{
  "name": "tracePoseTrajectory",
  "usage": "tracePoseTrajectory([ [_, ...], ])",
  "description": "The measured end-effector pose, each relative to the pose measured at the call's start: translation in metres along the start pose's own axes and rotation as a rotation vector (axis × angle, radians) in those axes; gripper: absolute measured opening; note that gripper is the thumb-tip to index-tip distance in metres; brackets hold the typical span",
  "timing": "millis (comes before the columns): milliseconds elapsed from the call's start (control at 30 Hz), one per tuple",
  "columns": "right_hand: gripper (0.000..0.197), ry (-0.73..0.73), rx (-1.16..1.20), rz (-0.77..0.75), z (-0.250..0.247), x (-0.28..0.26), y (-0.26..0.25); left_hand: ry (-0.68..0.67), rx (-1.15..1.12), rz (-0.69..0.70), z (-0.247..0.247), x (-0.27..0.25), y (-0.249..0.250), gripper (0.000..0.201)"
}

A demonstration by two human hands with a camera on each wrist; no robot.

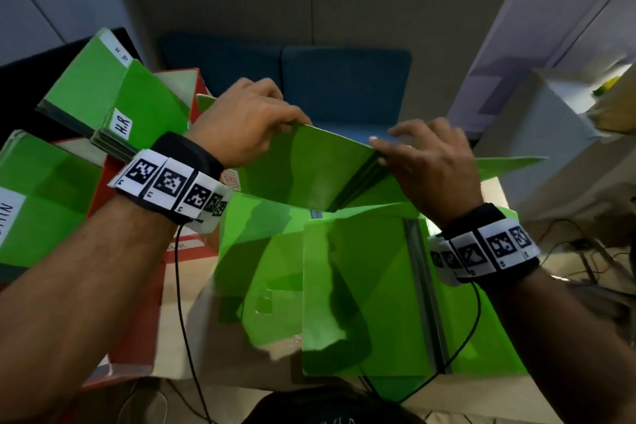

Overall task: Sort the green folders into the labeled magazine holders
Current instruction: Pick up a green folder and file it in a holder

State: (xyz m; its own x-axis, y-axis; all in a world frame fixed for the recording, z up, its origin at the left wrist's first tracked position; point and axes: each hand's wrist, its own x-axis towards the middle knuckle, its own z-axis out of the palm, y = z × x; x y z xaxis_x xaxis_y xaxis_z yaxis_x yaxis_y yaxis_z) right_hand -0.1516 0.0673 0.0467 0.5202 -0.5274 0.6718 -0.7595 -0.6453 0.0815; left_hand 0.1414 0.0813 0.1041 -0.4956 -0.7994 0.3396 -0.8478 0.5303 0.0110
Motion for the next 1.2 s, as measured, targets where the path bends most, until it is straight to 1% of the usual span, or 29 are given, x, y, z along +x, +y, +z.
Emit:
tracePoseTrajectory([
  [67,0.014,0.08,-0.016,0.143,0.0,0.0,-0.002,0.029,0.006,-0.009,-0.003,0.002,0.004,0.031],
  [133,0.016,0.1,0.089,0.299,0.002,-0.003,-0.003,0.036,-0.003,-0.014,-0.002,0.003,0.007,0.032],
  [267,0.045,-0.012,0.395,0.603,0.004,-0.008,-0.009,0.029,-0.024,-0.017,0.002,0.005,0.005,0.035],
  [300,0.05,-0.042,0.473,0.651,0.003,-0.007,-0.012,0.02,-0.031,-0.02,0.003,0.006,0.006,0.036],
  [367,0.057,-0.09,0.562,0.694,0.003,-0.004,-0.02,0.012,-0.047,-0.004,0.006,0.007,0.007,0.037],
  [467,0.062,-0.127,0.574,0.707,0.003,0.001,-0.03,0.01,-0.062,0.028,0.011,0.011,0.012,0.04],
  [567,0.057,-0.177,0.58,0.698,0.002,0.009,-0.038,0.032,-0.092,0.033,0.019,0.012,0.018,0.036],
  [733,0.058,-0.11,0.594,0.602,0.003,0.018,-0.049,0.065,-0.097,0.007,0.029,0.011,0.026,0.031],
  [800,0.058,-0.129,0.593,0.586,0.004,0.021,-0.051,0.094,-0.092,-0.036,0.031,0.01,0.026,0.033],
  [900,0.054,-0.2,0.504,0.564,0.01,0.021,-0.054,0.168,-0.166,-0.176,0.034,0.008,0.028,0.043],
  [967,0.042,-0.163,0.48,0.505,0.016,0.02,-0.055,0.232,-0.226,-0.229,0.038,0.007,0.027,0.048],
  [1033,0.031,-0.112,0.522,0.474,0.017,0.021,-0.057,0.301,-0.236,-0.264,0.045,0.004,0.023,0.052],
  [1133,0.027,-0.044,0.566,0.492,0.012,0.024,-0.056,0.372,-0.246,-0.381,0.056,-0.005,0.015,0.065],
  [1200,0.025,-0.004,0.64,0.511,0.004,0.027,-0.054,0.401,-0.261,-0.428,0.058,-0.012,0.012,0.077],
])
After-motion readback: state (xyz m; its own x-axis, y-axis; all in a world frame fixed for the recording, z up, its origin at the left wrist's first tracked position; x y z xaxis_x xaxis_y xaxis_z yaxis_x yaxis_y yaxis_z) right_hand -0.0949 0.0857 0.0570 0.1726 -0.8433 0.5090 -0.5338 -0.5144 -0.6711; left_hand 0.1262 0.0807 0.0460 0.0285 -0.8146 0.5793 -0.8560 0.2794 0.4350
